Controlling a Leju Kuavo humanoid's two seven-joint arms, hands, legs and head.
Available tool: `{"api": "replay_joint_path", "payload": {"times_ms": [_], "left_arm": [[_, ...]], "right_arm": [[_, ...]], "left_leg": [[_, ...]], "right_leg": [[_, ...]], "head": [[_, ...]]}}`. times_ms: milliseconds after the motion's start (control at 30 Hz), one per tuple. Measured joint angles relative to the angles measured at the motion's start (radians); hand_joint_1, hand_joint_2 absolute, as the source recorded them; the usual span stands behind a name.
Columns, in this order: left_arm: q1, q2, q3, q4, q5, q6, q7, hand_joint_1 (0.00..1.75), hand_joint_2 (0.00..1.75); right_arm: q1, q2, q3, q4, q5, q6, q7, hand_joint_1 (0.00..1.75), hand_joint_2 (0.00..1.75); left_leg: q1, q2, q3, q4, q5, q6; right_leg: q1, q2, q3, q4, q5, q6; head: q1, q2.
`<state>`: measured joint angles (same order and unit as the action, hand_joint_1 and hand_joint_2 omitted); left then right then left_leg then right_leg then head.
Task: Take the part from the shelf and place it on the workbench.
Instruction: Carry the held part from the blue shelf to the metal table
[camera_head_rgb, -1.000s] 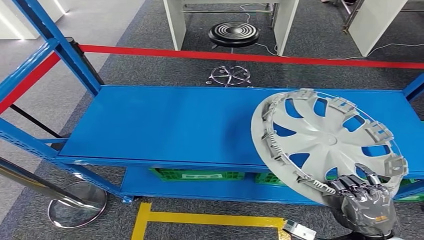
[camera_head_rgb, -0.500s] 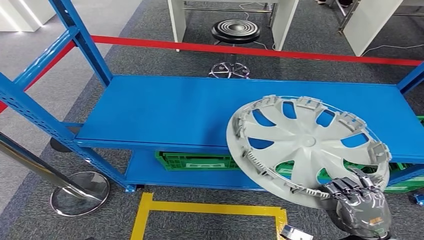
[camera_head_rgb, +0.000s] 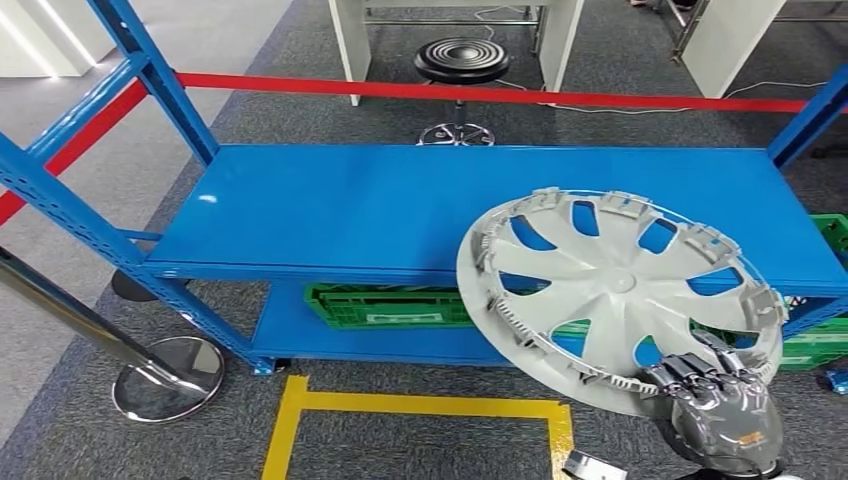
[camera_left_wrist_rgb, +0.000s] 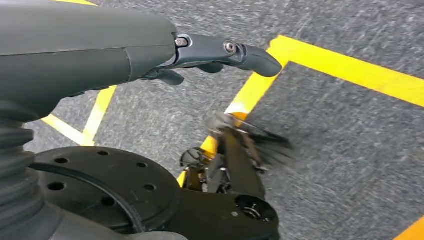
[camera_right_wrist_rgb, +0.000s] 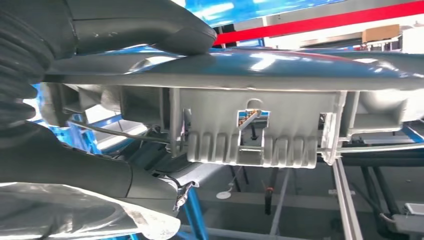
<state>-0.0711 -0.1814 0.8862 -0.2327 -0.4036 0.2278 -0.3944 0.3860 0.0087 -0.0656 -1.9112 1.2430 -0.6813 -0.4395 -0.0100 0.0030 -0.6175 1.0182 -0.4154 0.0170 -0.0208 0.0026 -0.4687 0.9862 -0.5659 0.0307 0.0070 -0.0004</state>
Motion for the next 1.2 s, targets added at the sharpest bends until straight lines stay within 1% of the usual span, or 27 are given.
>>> {"api": "replay_joint_path", "payload": {"times_ms": [33,67,100,167,200,233,300,333,367,400,467,500,533,567,633,667,733,767,833,867,967,1000,1033,1067,1100,1133,1200], "left_arm": [[0.001,0.001,0.001,0.000,0.000,0.000,0.000,0.00,1.75],[0.002,0.001,0.001,0.000,0.000,0.000,0.000,0.00,1.75],[0.002,0.002,0.002,0.000,0.000,0.001,0.000,0.00,1.75],[0.000,0.002,0.004,0.000,-0.001,0.004,0.000,0.00,1.75],[-0.003,0.002,0.005,0.000,-0.002,0.005,0.000,0.00,1.75],[-0.006,0.002,0.005,0.001,-0.002,0.007,0.000,0.00,1.75],[-0.007,0.002,0.006,0.001,-0.003,0.008,0.000,0.00,1.75],[-0.006,0.001,0.006,0.002,-0.003,0.009,0.000,0.00,1.75],[-0.006,0.000,0.007,0.002,-0.003,0.010,0.000,0.00,1.75],[-0.005,0.000,0.007,0.003,-0.004,0.010,0.000,0.00,1.75],[-0.005,-0.001,0.007,0.003,-0.004,0.009,0.000,0.00,1.75],[-0.005,-0.002,0.007,0.003,-0.005,0.009,0.000,0.00,1.75],[-0.005,-0.002,0.007,0.003,-0.005,0.008,0.000,0.00,1.75],[-0.005,-0.002,0.007,0.003,-0.005,0.008,0.000,0.00,1.75],[-0.006,-0.003,0.007,0.003,-0.005,0.008,0.000,0.00,1.75],[-0.006,-0.003,0.007,0.003,-0.005,0.008,0.000,0.00,1.75],[-0.007,-0.003,0.007,0.003,-0.007,0.008,0.000,0.00,1.75],[-0.007,-0.004,0.007,0.003,-0.008,0.008,-0.001,0.00,1.75],[-0.005,-0.003,0.009,0.003,-0.009,0.008,-0.001,0.00,1.75],[-0.003,-0.003,0.011,0.003,-0.009,0.009,-0.001,0.00,1.75],[-0.001,-0.002,0.016,0.003,-0.009,0.009,-0.001,0.00,1.75],[-0.001,-0.002,0.016,0.004,-0.010,0.009,-0.001,0.00,1.75],[-0.002,-0.002,0.016,0.004,-0.010,0.009,-0.001,0.00,1.75],[-0.003,-0.002,0.016,0.004,-0.010,0.010,-0.001,0.00,1.75],[-0.003,-0.002,0.016,0.004,-0.011,0.011,-0.002,0.00,1.75],[-0.004,-0.002,0.016,0.004,-0.011,0.013,-0.002,0.00,1.75],[-0.005,-0.001,0.017,0.004,-0.012,0.015,-0.004,0.00,1.75]], "right_arm": [[0.000,0.000,0.001,0.000,0.000,0.000,0.000,1.75,1.75],[0.000,-0.001,0.002,0.000,-0.001,0.000,0.000,1.75,1.75],[0.001,-0.001,0.004,-0.001,-0.005,0.000,-0.002,1.75,1.75],[0.002,-0.002,0.010,-0.004,-0.017,0.000,-0.007,1.75,1.75],[0.002,-0.002,0.013,-0.006,-0.023,0.000,-0.010,1.75,1.75],[0.002,-0.002,0.015,-0.008,-0.026,0.000,-0.012,1.75,1.75],[0.002,-0.003,0.018,-0.010,-0.026,0.000,-0.014,1.75,1.75],[0.003,-0.003,0.020,-0.010,-0.027,0.000,-0.015,1.75,1.75],[0.004,-0.004,0.020,-0.011,-0.026,0.000,-0.016,1.75,1.75],[0.005,-0.004,0.021,-0.011,-0.026,0.000,-0.017,1.75,1.75],[0.006,-0.005,0.022,-0.011,-0.025,0.000,-0.018,1.75,1.75],[0.006,-0.005,0.023,-0.011,-0.025,0.000,-0.018,1.75,1.75],[0.006,-0.006,0.023,-0.011,-0.025,0.000,-0.018,1.75,1.75],[0.006,-0.006,0.023,-0.011,-0.026,0.000,-0.019,1.75,1.75],[0.006,-0.007,0.023,-0.011,-0.027,0.000,-0.019,1.75,1.75],[0.005,-0.007,0.023,-0.011,-0.029,0.000,-0.019,1.75,1.75],[0.003,-0.008,0.024,-0.013,-0.031,0.000,-0.020,1.75,1.75],[0.003,-0.008,0.024,-0.013,-0.032,0.000,-0.020,1.75,1.75],[0.004,-0.008,0.024,-0.014,-0.034,0.000,-0.020,1.75,1.75],[0.005,-0.008,0.023,-0.014,-0.035,0.000,-0.020,1.75,1.75],[0.005,-0.010,0.022,-0.014,-0.040,0.000,-0.020,1.75,1.75],[0.005,-0.010,0.022,-0.014,-0.042,0.000,-0.020,1.75,1.75],[0.005,-0.010,0.022,-0.014,-0.044,0.000,-0.019,1.75,1.75],[0.005,-0.010,0.021,-0.014,-0.047,0.000,-0.017,1.75,1.75],[0.005,-0.011,0.021,-0.014,-0.049,0.000,-0.016,1.75,1.75],[0.005,-0.011,0.021,-0.014,-0.051,0.000,-0.013,1.75,1.75],[0.007,-0.014,0.020,-0.014,-0.048,0.000,-0.007,1.75,1.75]], "left_leg": [[0.001,-0.001,-0.004,0.003,-0.003,-0.003],[0.002,-0.003,-0.011,0.019,-0.029,-0.007],[0.004,-0.004,-0.025,0.094,-0.088,-0.014],[0.006,-0.005,0.068,0.082,-0.156,-0.010],[0.005,-0.006,0.121,0.054,-0.167,-0.005],[0.002,-0.007,0.179,-0.032,-0.144,0.003],[0.001,-0.006,0.175,-0.052,-0.134,0.009],[0.002,-0.004,0.166,-0.056,-0.122,0.014],[0.004,-0.001,0.155,-0.059,-0.109,0.020],[0.006,0.002,0.142,-0.062,-0.096,0.026],[0.003,0.005,0.110,-0.057,-0.073,0.032],[0.002,0.005,0.093,-0.055,-0.062,0.032],[0.001,0.006,0.074,-0.051,-0.049,0.031],[0.001,0.007,0.055,-0.047,-0.038,0.029],[0.002,0.008,0.019,-0.031,-0.020,0.023],[0.001,0.008,0.004,-0.020,-0.013,0.019],[-0.002,0.006,-0.016,-0.003,0.002,0.009],[-0.003,0.006,-0.022,0.000,0.011,0.005],[-0.001,0.004,-0.031,0.004,0.015,-0.006],[0.001,0.002,-0.035,0.017,-0.010,-0.012],[0.007,0.000,-0.054,0.161,-0.165,-0.029],[0.008,0.000,-0.058,0.222,-0.198,-0.032],[0.008,0.000,-0.055,0.266,-0.203,-0.032],[0.008,0.000,-0.040,0.282,-0.184,-0.031],[0.008,0.000,-0.012,0.262,-0.154,-0.027],[0.007,-0.001,0.030,0.210,-0.125,-0.020],[0.003,-0.002,0.128,0.062,-0.120,-0.003]], "right_leg": [[-0.002,-0.002,-0.005,0.000,0.004,-0.005],[-0.004,-0.004,-0.014,-0.001,0.012,-0.013],[-0.004,-0.007,-0.033,0.001,0.030,-0.021],[0.002,-0.009,-0.097,0.017,0.079,-0.025],[0.004,-0.010,-0.126,0.025,0.103,-0.021],[0.004,-0.010,-0.145,0.029,0.121,-0.014],[0.001,-0.010,-0.153,0.024,0.138,0.000],[0.001,-0.009,-0.159,0.027,0.131,0.006],[0.001,-0.007,-0.169,0.045,0.103,0.010],[0.001,-0.005,-0.181,0.078,0.058,0.013],[0.001,-0.004,-0.204,0.195,-0.046,0.016],[0.001,-0.004,-0.208,0.252,-0.069,0.018],[0.001,-0.004,-0.203,0.293,-0.067,0.019],[0.001,-0.004,-0.186,0.303,-0.040,0.020],[0.000,-0.004,-0.102,0.225,0.019,0.021],[0.000,-0.004,-0.040,0.145,0.021,0.020],[0.002,-0.003,0.046,0.011,-0.016,0.014],[0.005,-0.002,0.060,-0.020,-0.030,0.008],[0.004,-0.004,0.044,-0.023,-0.024,-0.009],[0.003,-0.006,0.034,-0.022,-0.015,-0.018],[0.003,-0.011,-0.002,-0.017,0.018,-0.031],[0.003,-0.012,-0.016,-0.013,0.029,-0.032],[0.004,-0.014,-0.032,-0.007,0.039,-0.032],[0.005,-0.014,-0.050,0.001,0.049,-0.031],[0.006,-0.014,-0.069,0.009,0.056,-0.030],[0.006,-0.013,-0.087,0.017,0.063,-0.029],[0.009,-0.012,-0.108,0.025,0.075,-0.024]], "head": [[0.000,0.000],[-0.001,0.000],[-0.003,0.000],[-0.007,0.000],[-0.008,0.000],[-0.007,0.000],[-0.008,0.000],[-0.007,0.000],[-0.006,0.000],[-0.003,0.000],[0.001,0.000],[0.002,0.000],[0.002,0.000],[0.002,0.000],[0.002,0.000],[0.003,0.000],[0.002,0.000],[0.002,0.000],[0.002,0.000],[0.001,0.000],[-0.002,0.000],[-0.003,0.000],[-0.003,0.000],[-0.003,0.000],[-0.003,0.000],[-0.003,0.000],[-0.002,0.000]]}}
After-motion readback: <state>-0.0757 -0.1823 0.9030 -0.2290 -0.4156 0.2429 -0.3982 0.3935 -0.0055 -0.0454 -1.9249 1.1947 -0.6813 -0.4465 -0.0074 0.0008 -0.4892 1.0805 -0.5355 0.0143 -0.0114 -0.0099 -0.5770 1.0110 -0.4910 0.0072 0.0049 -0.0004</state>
